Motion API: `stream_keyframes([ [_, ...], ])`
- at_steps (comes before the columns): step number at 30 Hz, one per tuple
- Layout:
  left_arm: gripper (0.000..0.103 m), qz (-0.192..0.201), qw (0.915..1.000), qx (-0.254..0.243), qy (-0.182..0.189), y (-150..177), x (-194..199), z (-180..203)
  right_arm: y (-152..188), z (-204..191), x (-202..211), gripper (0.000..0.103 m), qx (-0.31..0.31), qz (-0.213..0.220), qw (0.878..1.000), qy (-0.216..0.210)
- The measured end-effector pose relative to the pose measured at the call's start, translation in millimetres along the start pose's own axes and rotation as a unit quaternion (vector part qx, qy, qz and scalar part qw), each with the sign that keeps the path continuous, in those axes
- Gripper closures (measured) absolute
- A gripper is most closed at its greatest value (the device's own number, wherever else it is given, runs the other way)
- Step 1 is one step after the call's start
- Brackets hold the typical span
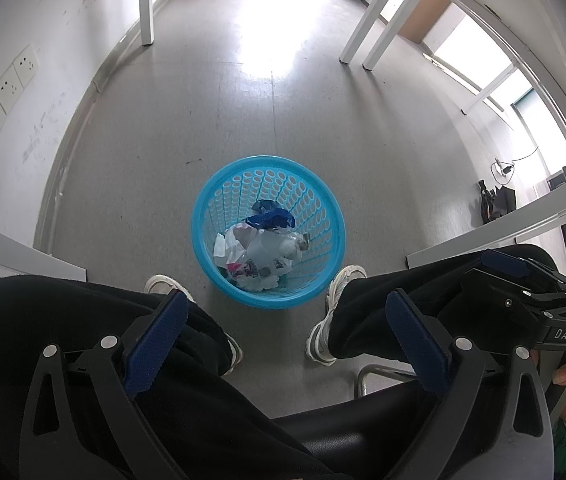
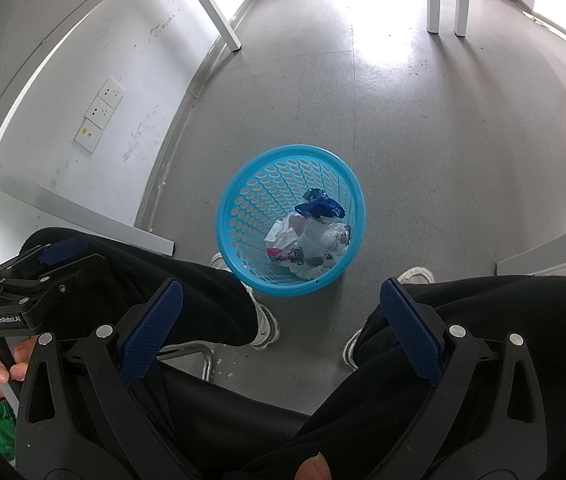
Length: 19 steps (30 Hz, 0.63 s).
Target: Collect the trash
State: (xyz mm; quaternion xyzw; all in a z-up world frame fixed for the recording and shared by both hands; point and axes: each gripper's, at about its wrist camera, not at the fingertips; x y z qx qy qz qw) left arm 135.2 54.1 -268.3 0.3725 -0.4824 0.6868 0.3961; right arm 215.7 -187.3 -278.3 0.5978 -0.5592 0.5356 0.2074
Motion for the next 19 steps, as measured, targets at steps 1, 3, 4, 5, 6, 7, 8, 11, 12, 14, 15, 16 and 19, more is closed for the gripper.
stream_keyframes([
  [1, 0.006, 0.0, 1.0, 0.0, 0.0, -0.3, -0.1, -0.2, -0.6, 0.4, 0.2, 0.009, 0.0, 0.0, 1.0, 0.0],
  [3, 0.006, -0.001, 1.0, 0.0, 0.0, -0.6, -0.1, -0.4, -0.1, 0.1, 0.0, 0.009, 0.0, 0.0, 1.0, 0.0],
  [4, 0.006, -0.001, 1.0, 0.0, -0.001, 0.7, -0.1, 0.0, -0.7, 0.5, 0.2, 0.009, 0.0, 0.0, 1.0, 0.0],
  [5, 0.006, 0.0, 1.0, 0.0, 0.0, 0.2, 0.0, -0.1, -0.8, 0.5, 0.3, 0.009, 0.0, 0.0, 1.0, 0.0],
  [6, 0.006, 0.0, 1.0, 0.0, 0.0, -0.3, 0.0, -0.3, -0.3, 0.1, 0.2, 0.009, 0.0, 0.0, 1.0, 0.0],
  [7, 0.006, -0.001, 1.0, 0.0, 0.0, -0.6, 0.0, -0.5, -1.1, 0.7, 0.4, 0.009, 0.0, 0.0, 1.0, 0.0],
  [8, 0.006, -0.001, 1.0, 0.0, -0.001, -0.2, -0.1, -0.4, -1.1, 0.8, 0.4, 0.009, 0.0, 0.0, 1.0, 0.0],
  [11, 0.006, -0.003, 1.0, 0.001, -0.002, 1.5, -1.0, -0.7, -0.7, 0.5, 0.3, 0.009, 0.0, 0.0, 1.0, 0.0],
  [12, 0.006, -0.004, 1.0, 0.002, -0.001, 3.0, -1.5, -0.6, -1.3, 0.7, 0.4, 0.009, 0.0, 0.0, 1.0, 0.0],
  [14, 0.006, -0.006, 1.0, 0.004, 0.001, 5.4, -3.2, -1.5, -0.8, 0.3, 0.3, 0.009, 0.0, 0.0, 1.0, 0.0],
  [15, 0.006, -0.007, 1.0, 0.004, 0.001, 7.4, -3.4, -1.3, -1.4, 0.8, 0.5, 0.009, 0.0, 0.0, 1.0, 0.0],
  [16, 0.006, -0.007, 1.0, 0.005, 0.001, 6.9, -3.7, -1.7, -1.4, 0.7, 0.5, 0.009, 0.0, 0.0, 1.0, 0.0],
  [19, 0.006, -0.008, 1.0, 0.005, 0.001, 7.1, -4.3, -2.0, -1.3, 0.6, 0.5, 0.009, 0.0, 0.0, 1.0, 0.0],
])
Point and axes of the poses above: each gripper's, at about its wrist camera, not at the fingertips, and x roughly against the way its jaws point, z to its right, y to its underside, and after that the axes turned 3 degrees about -x, right-handed
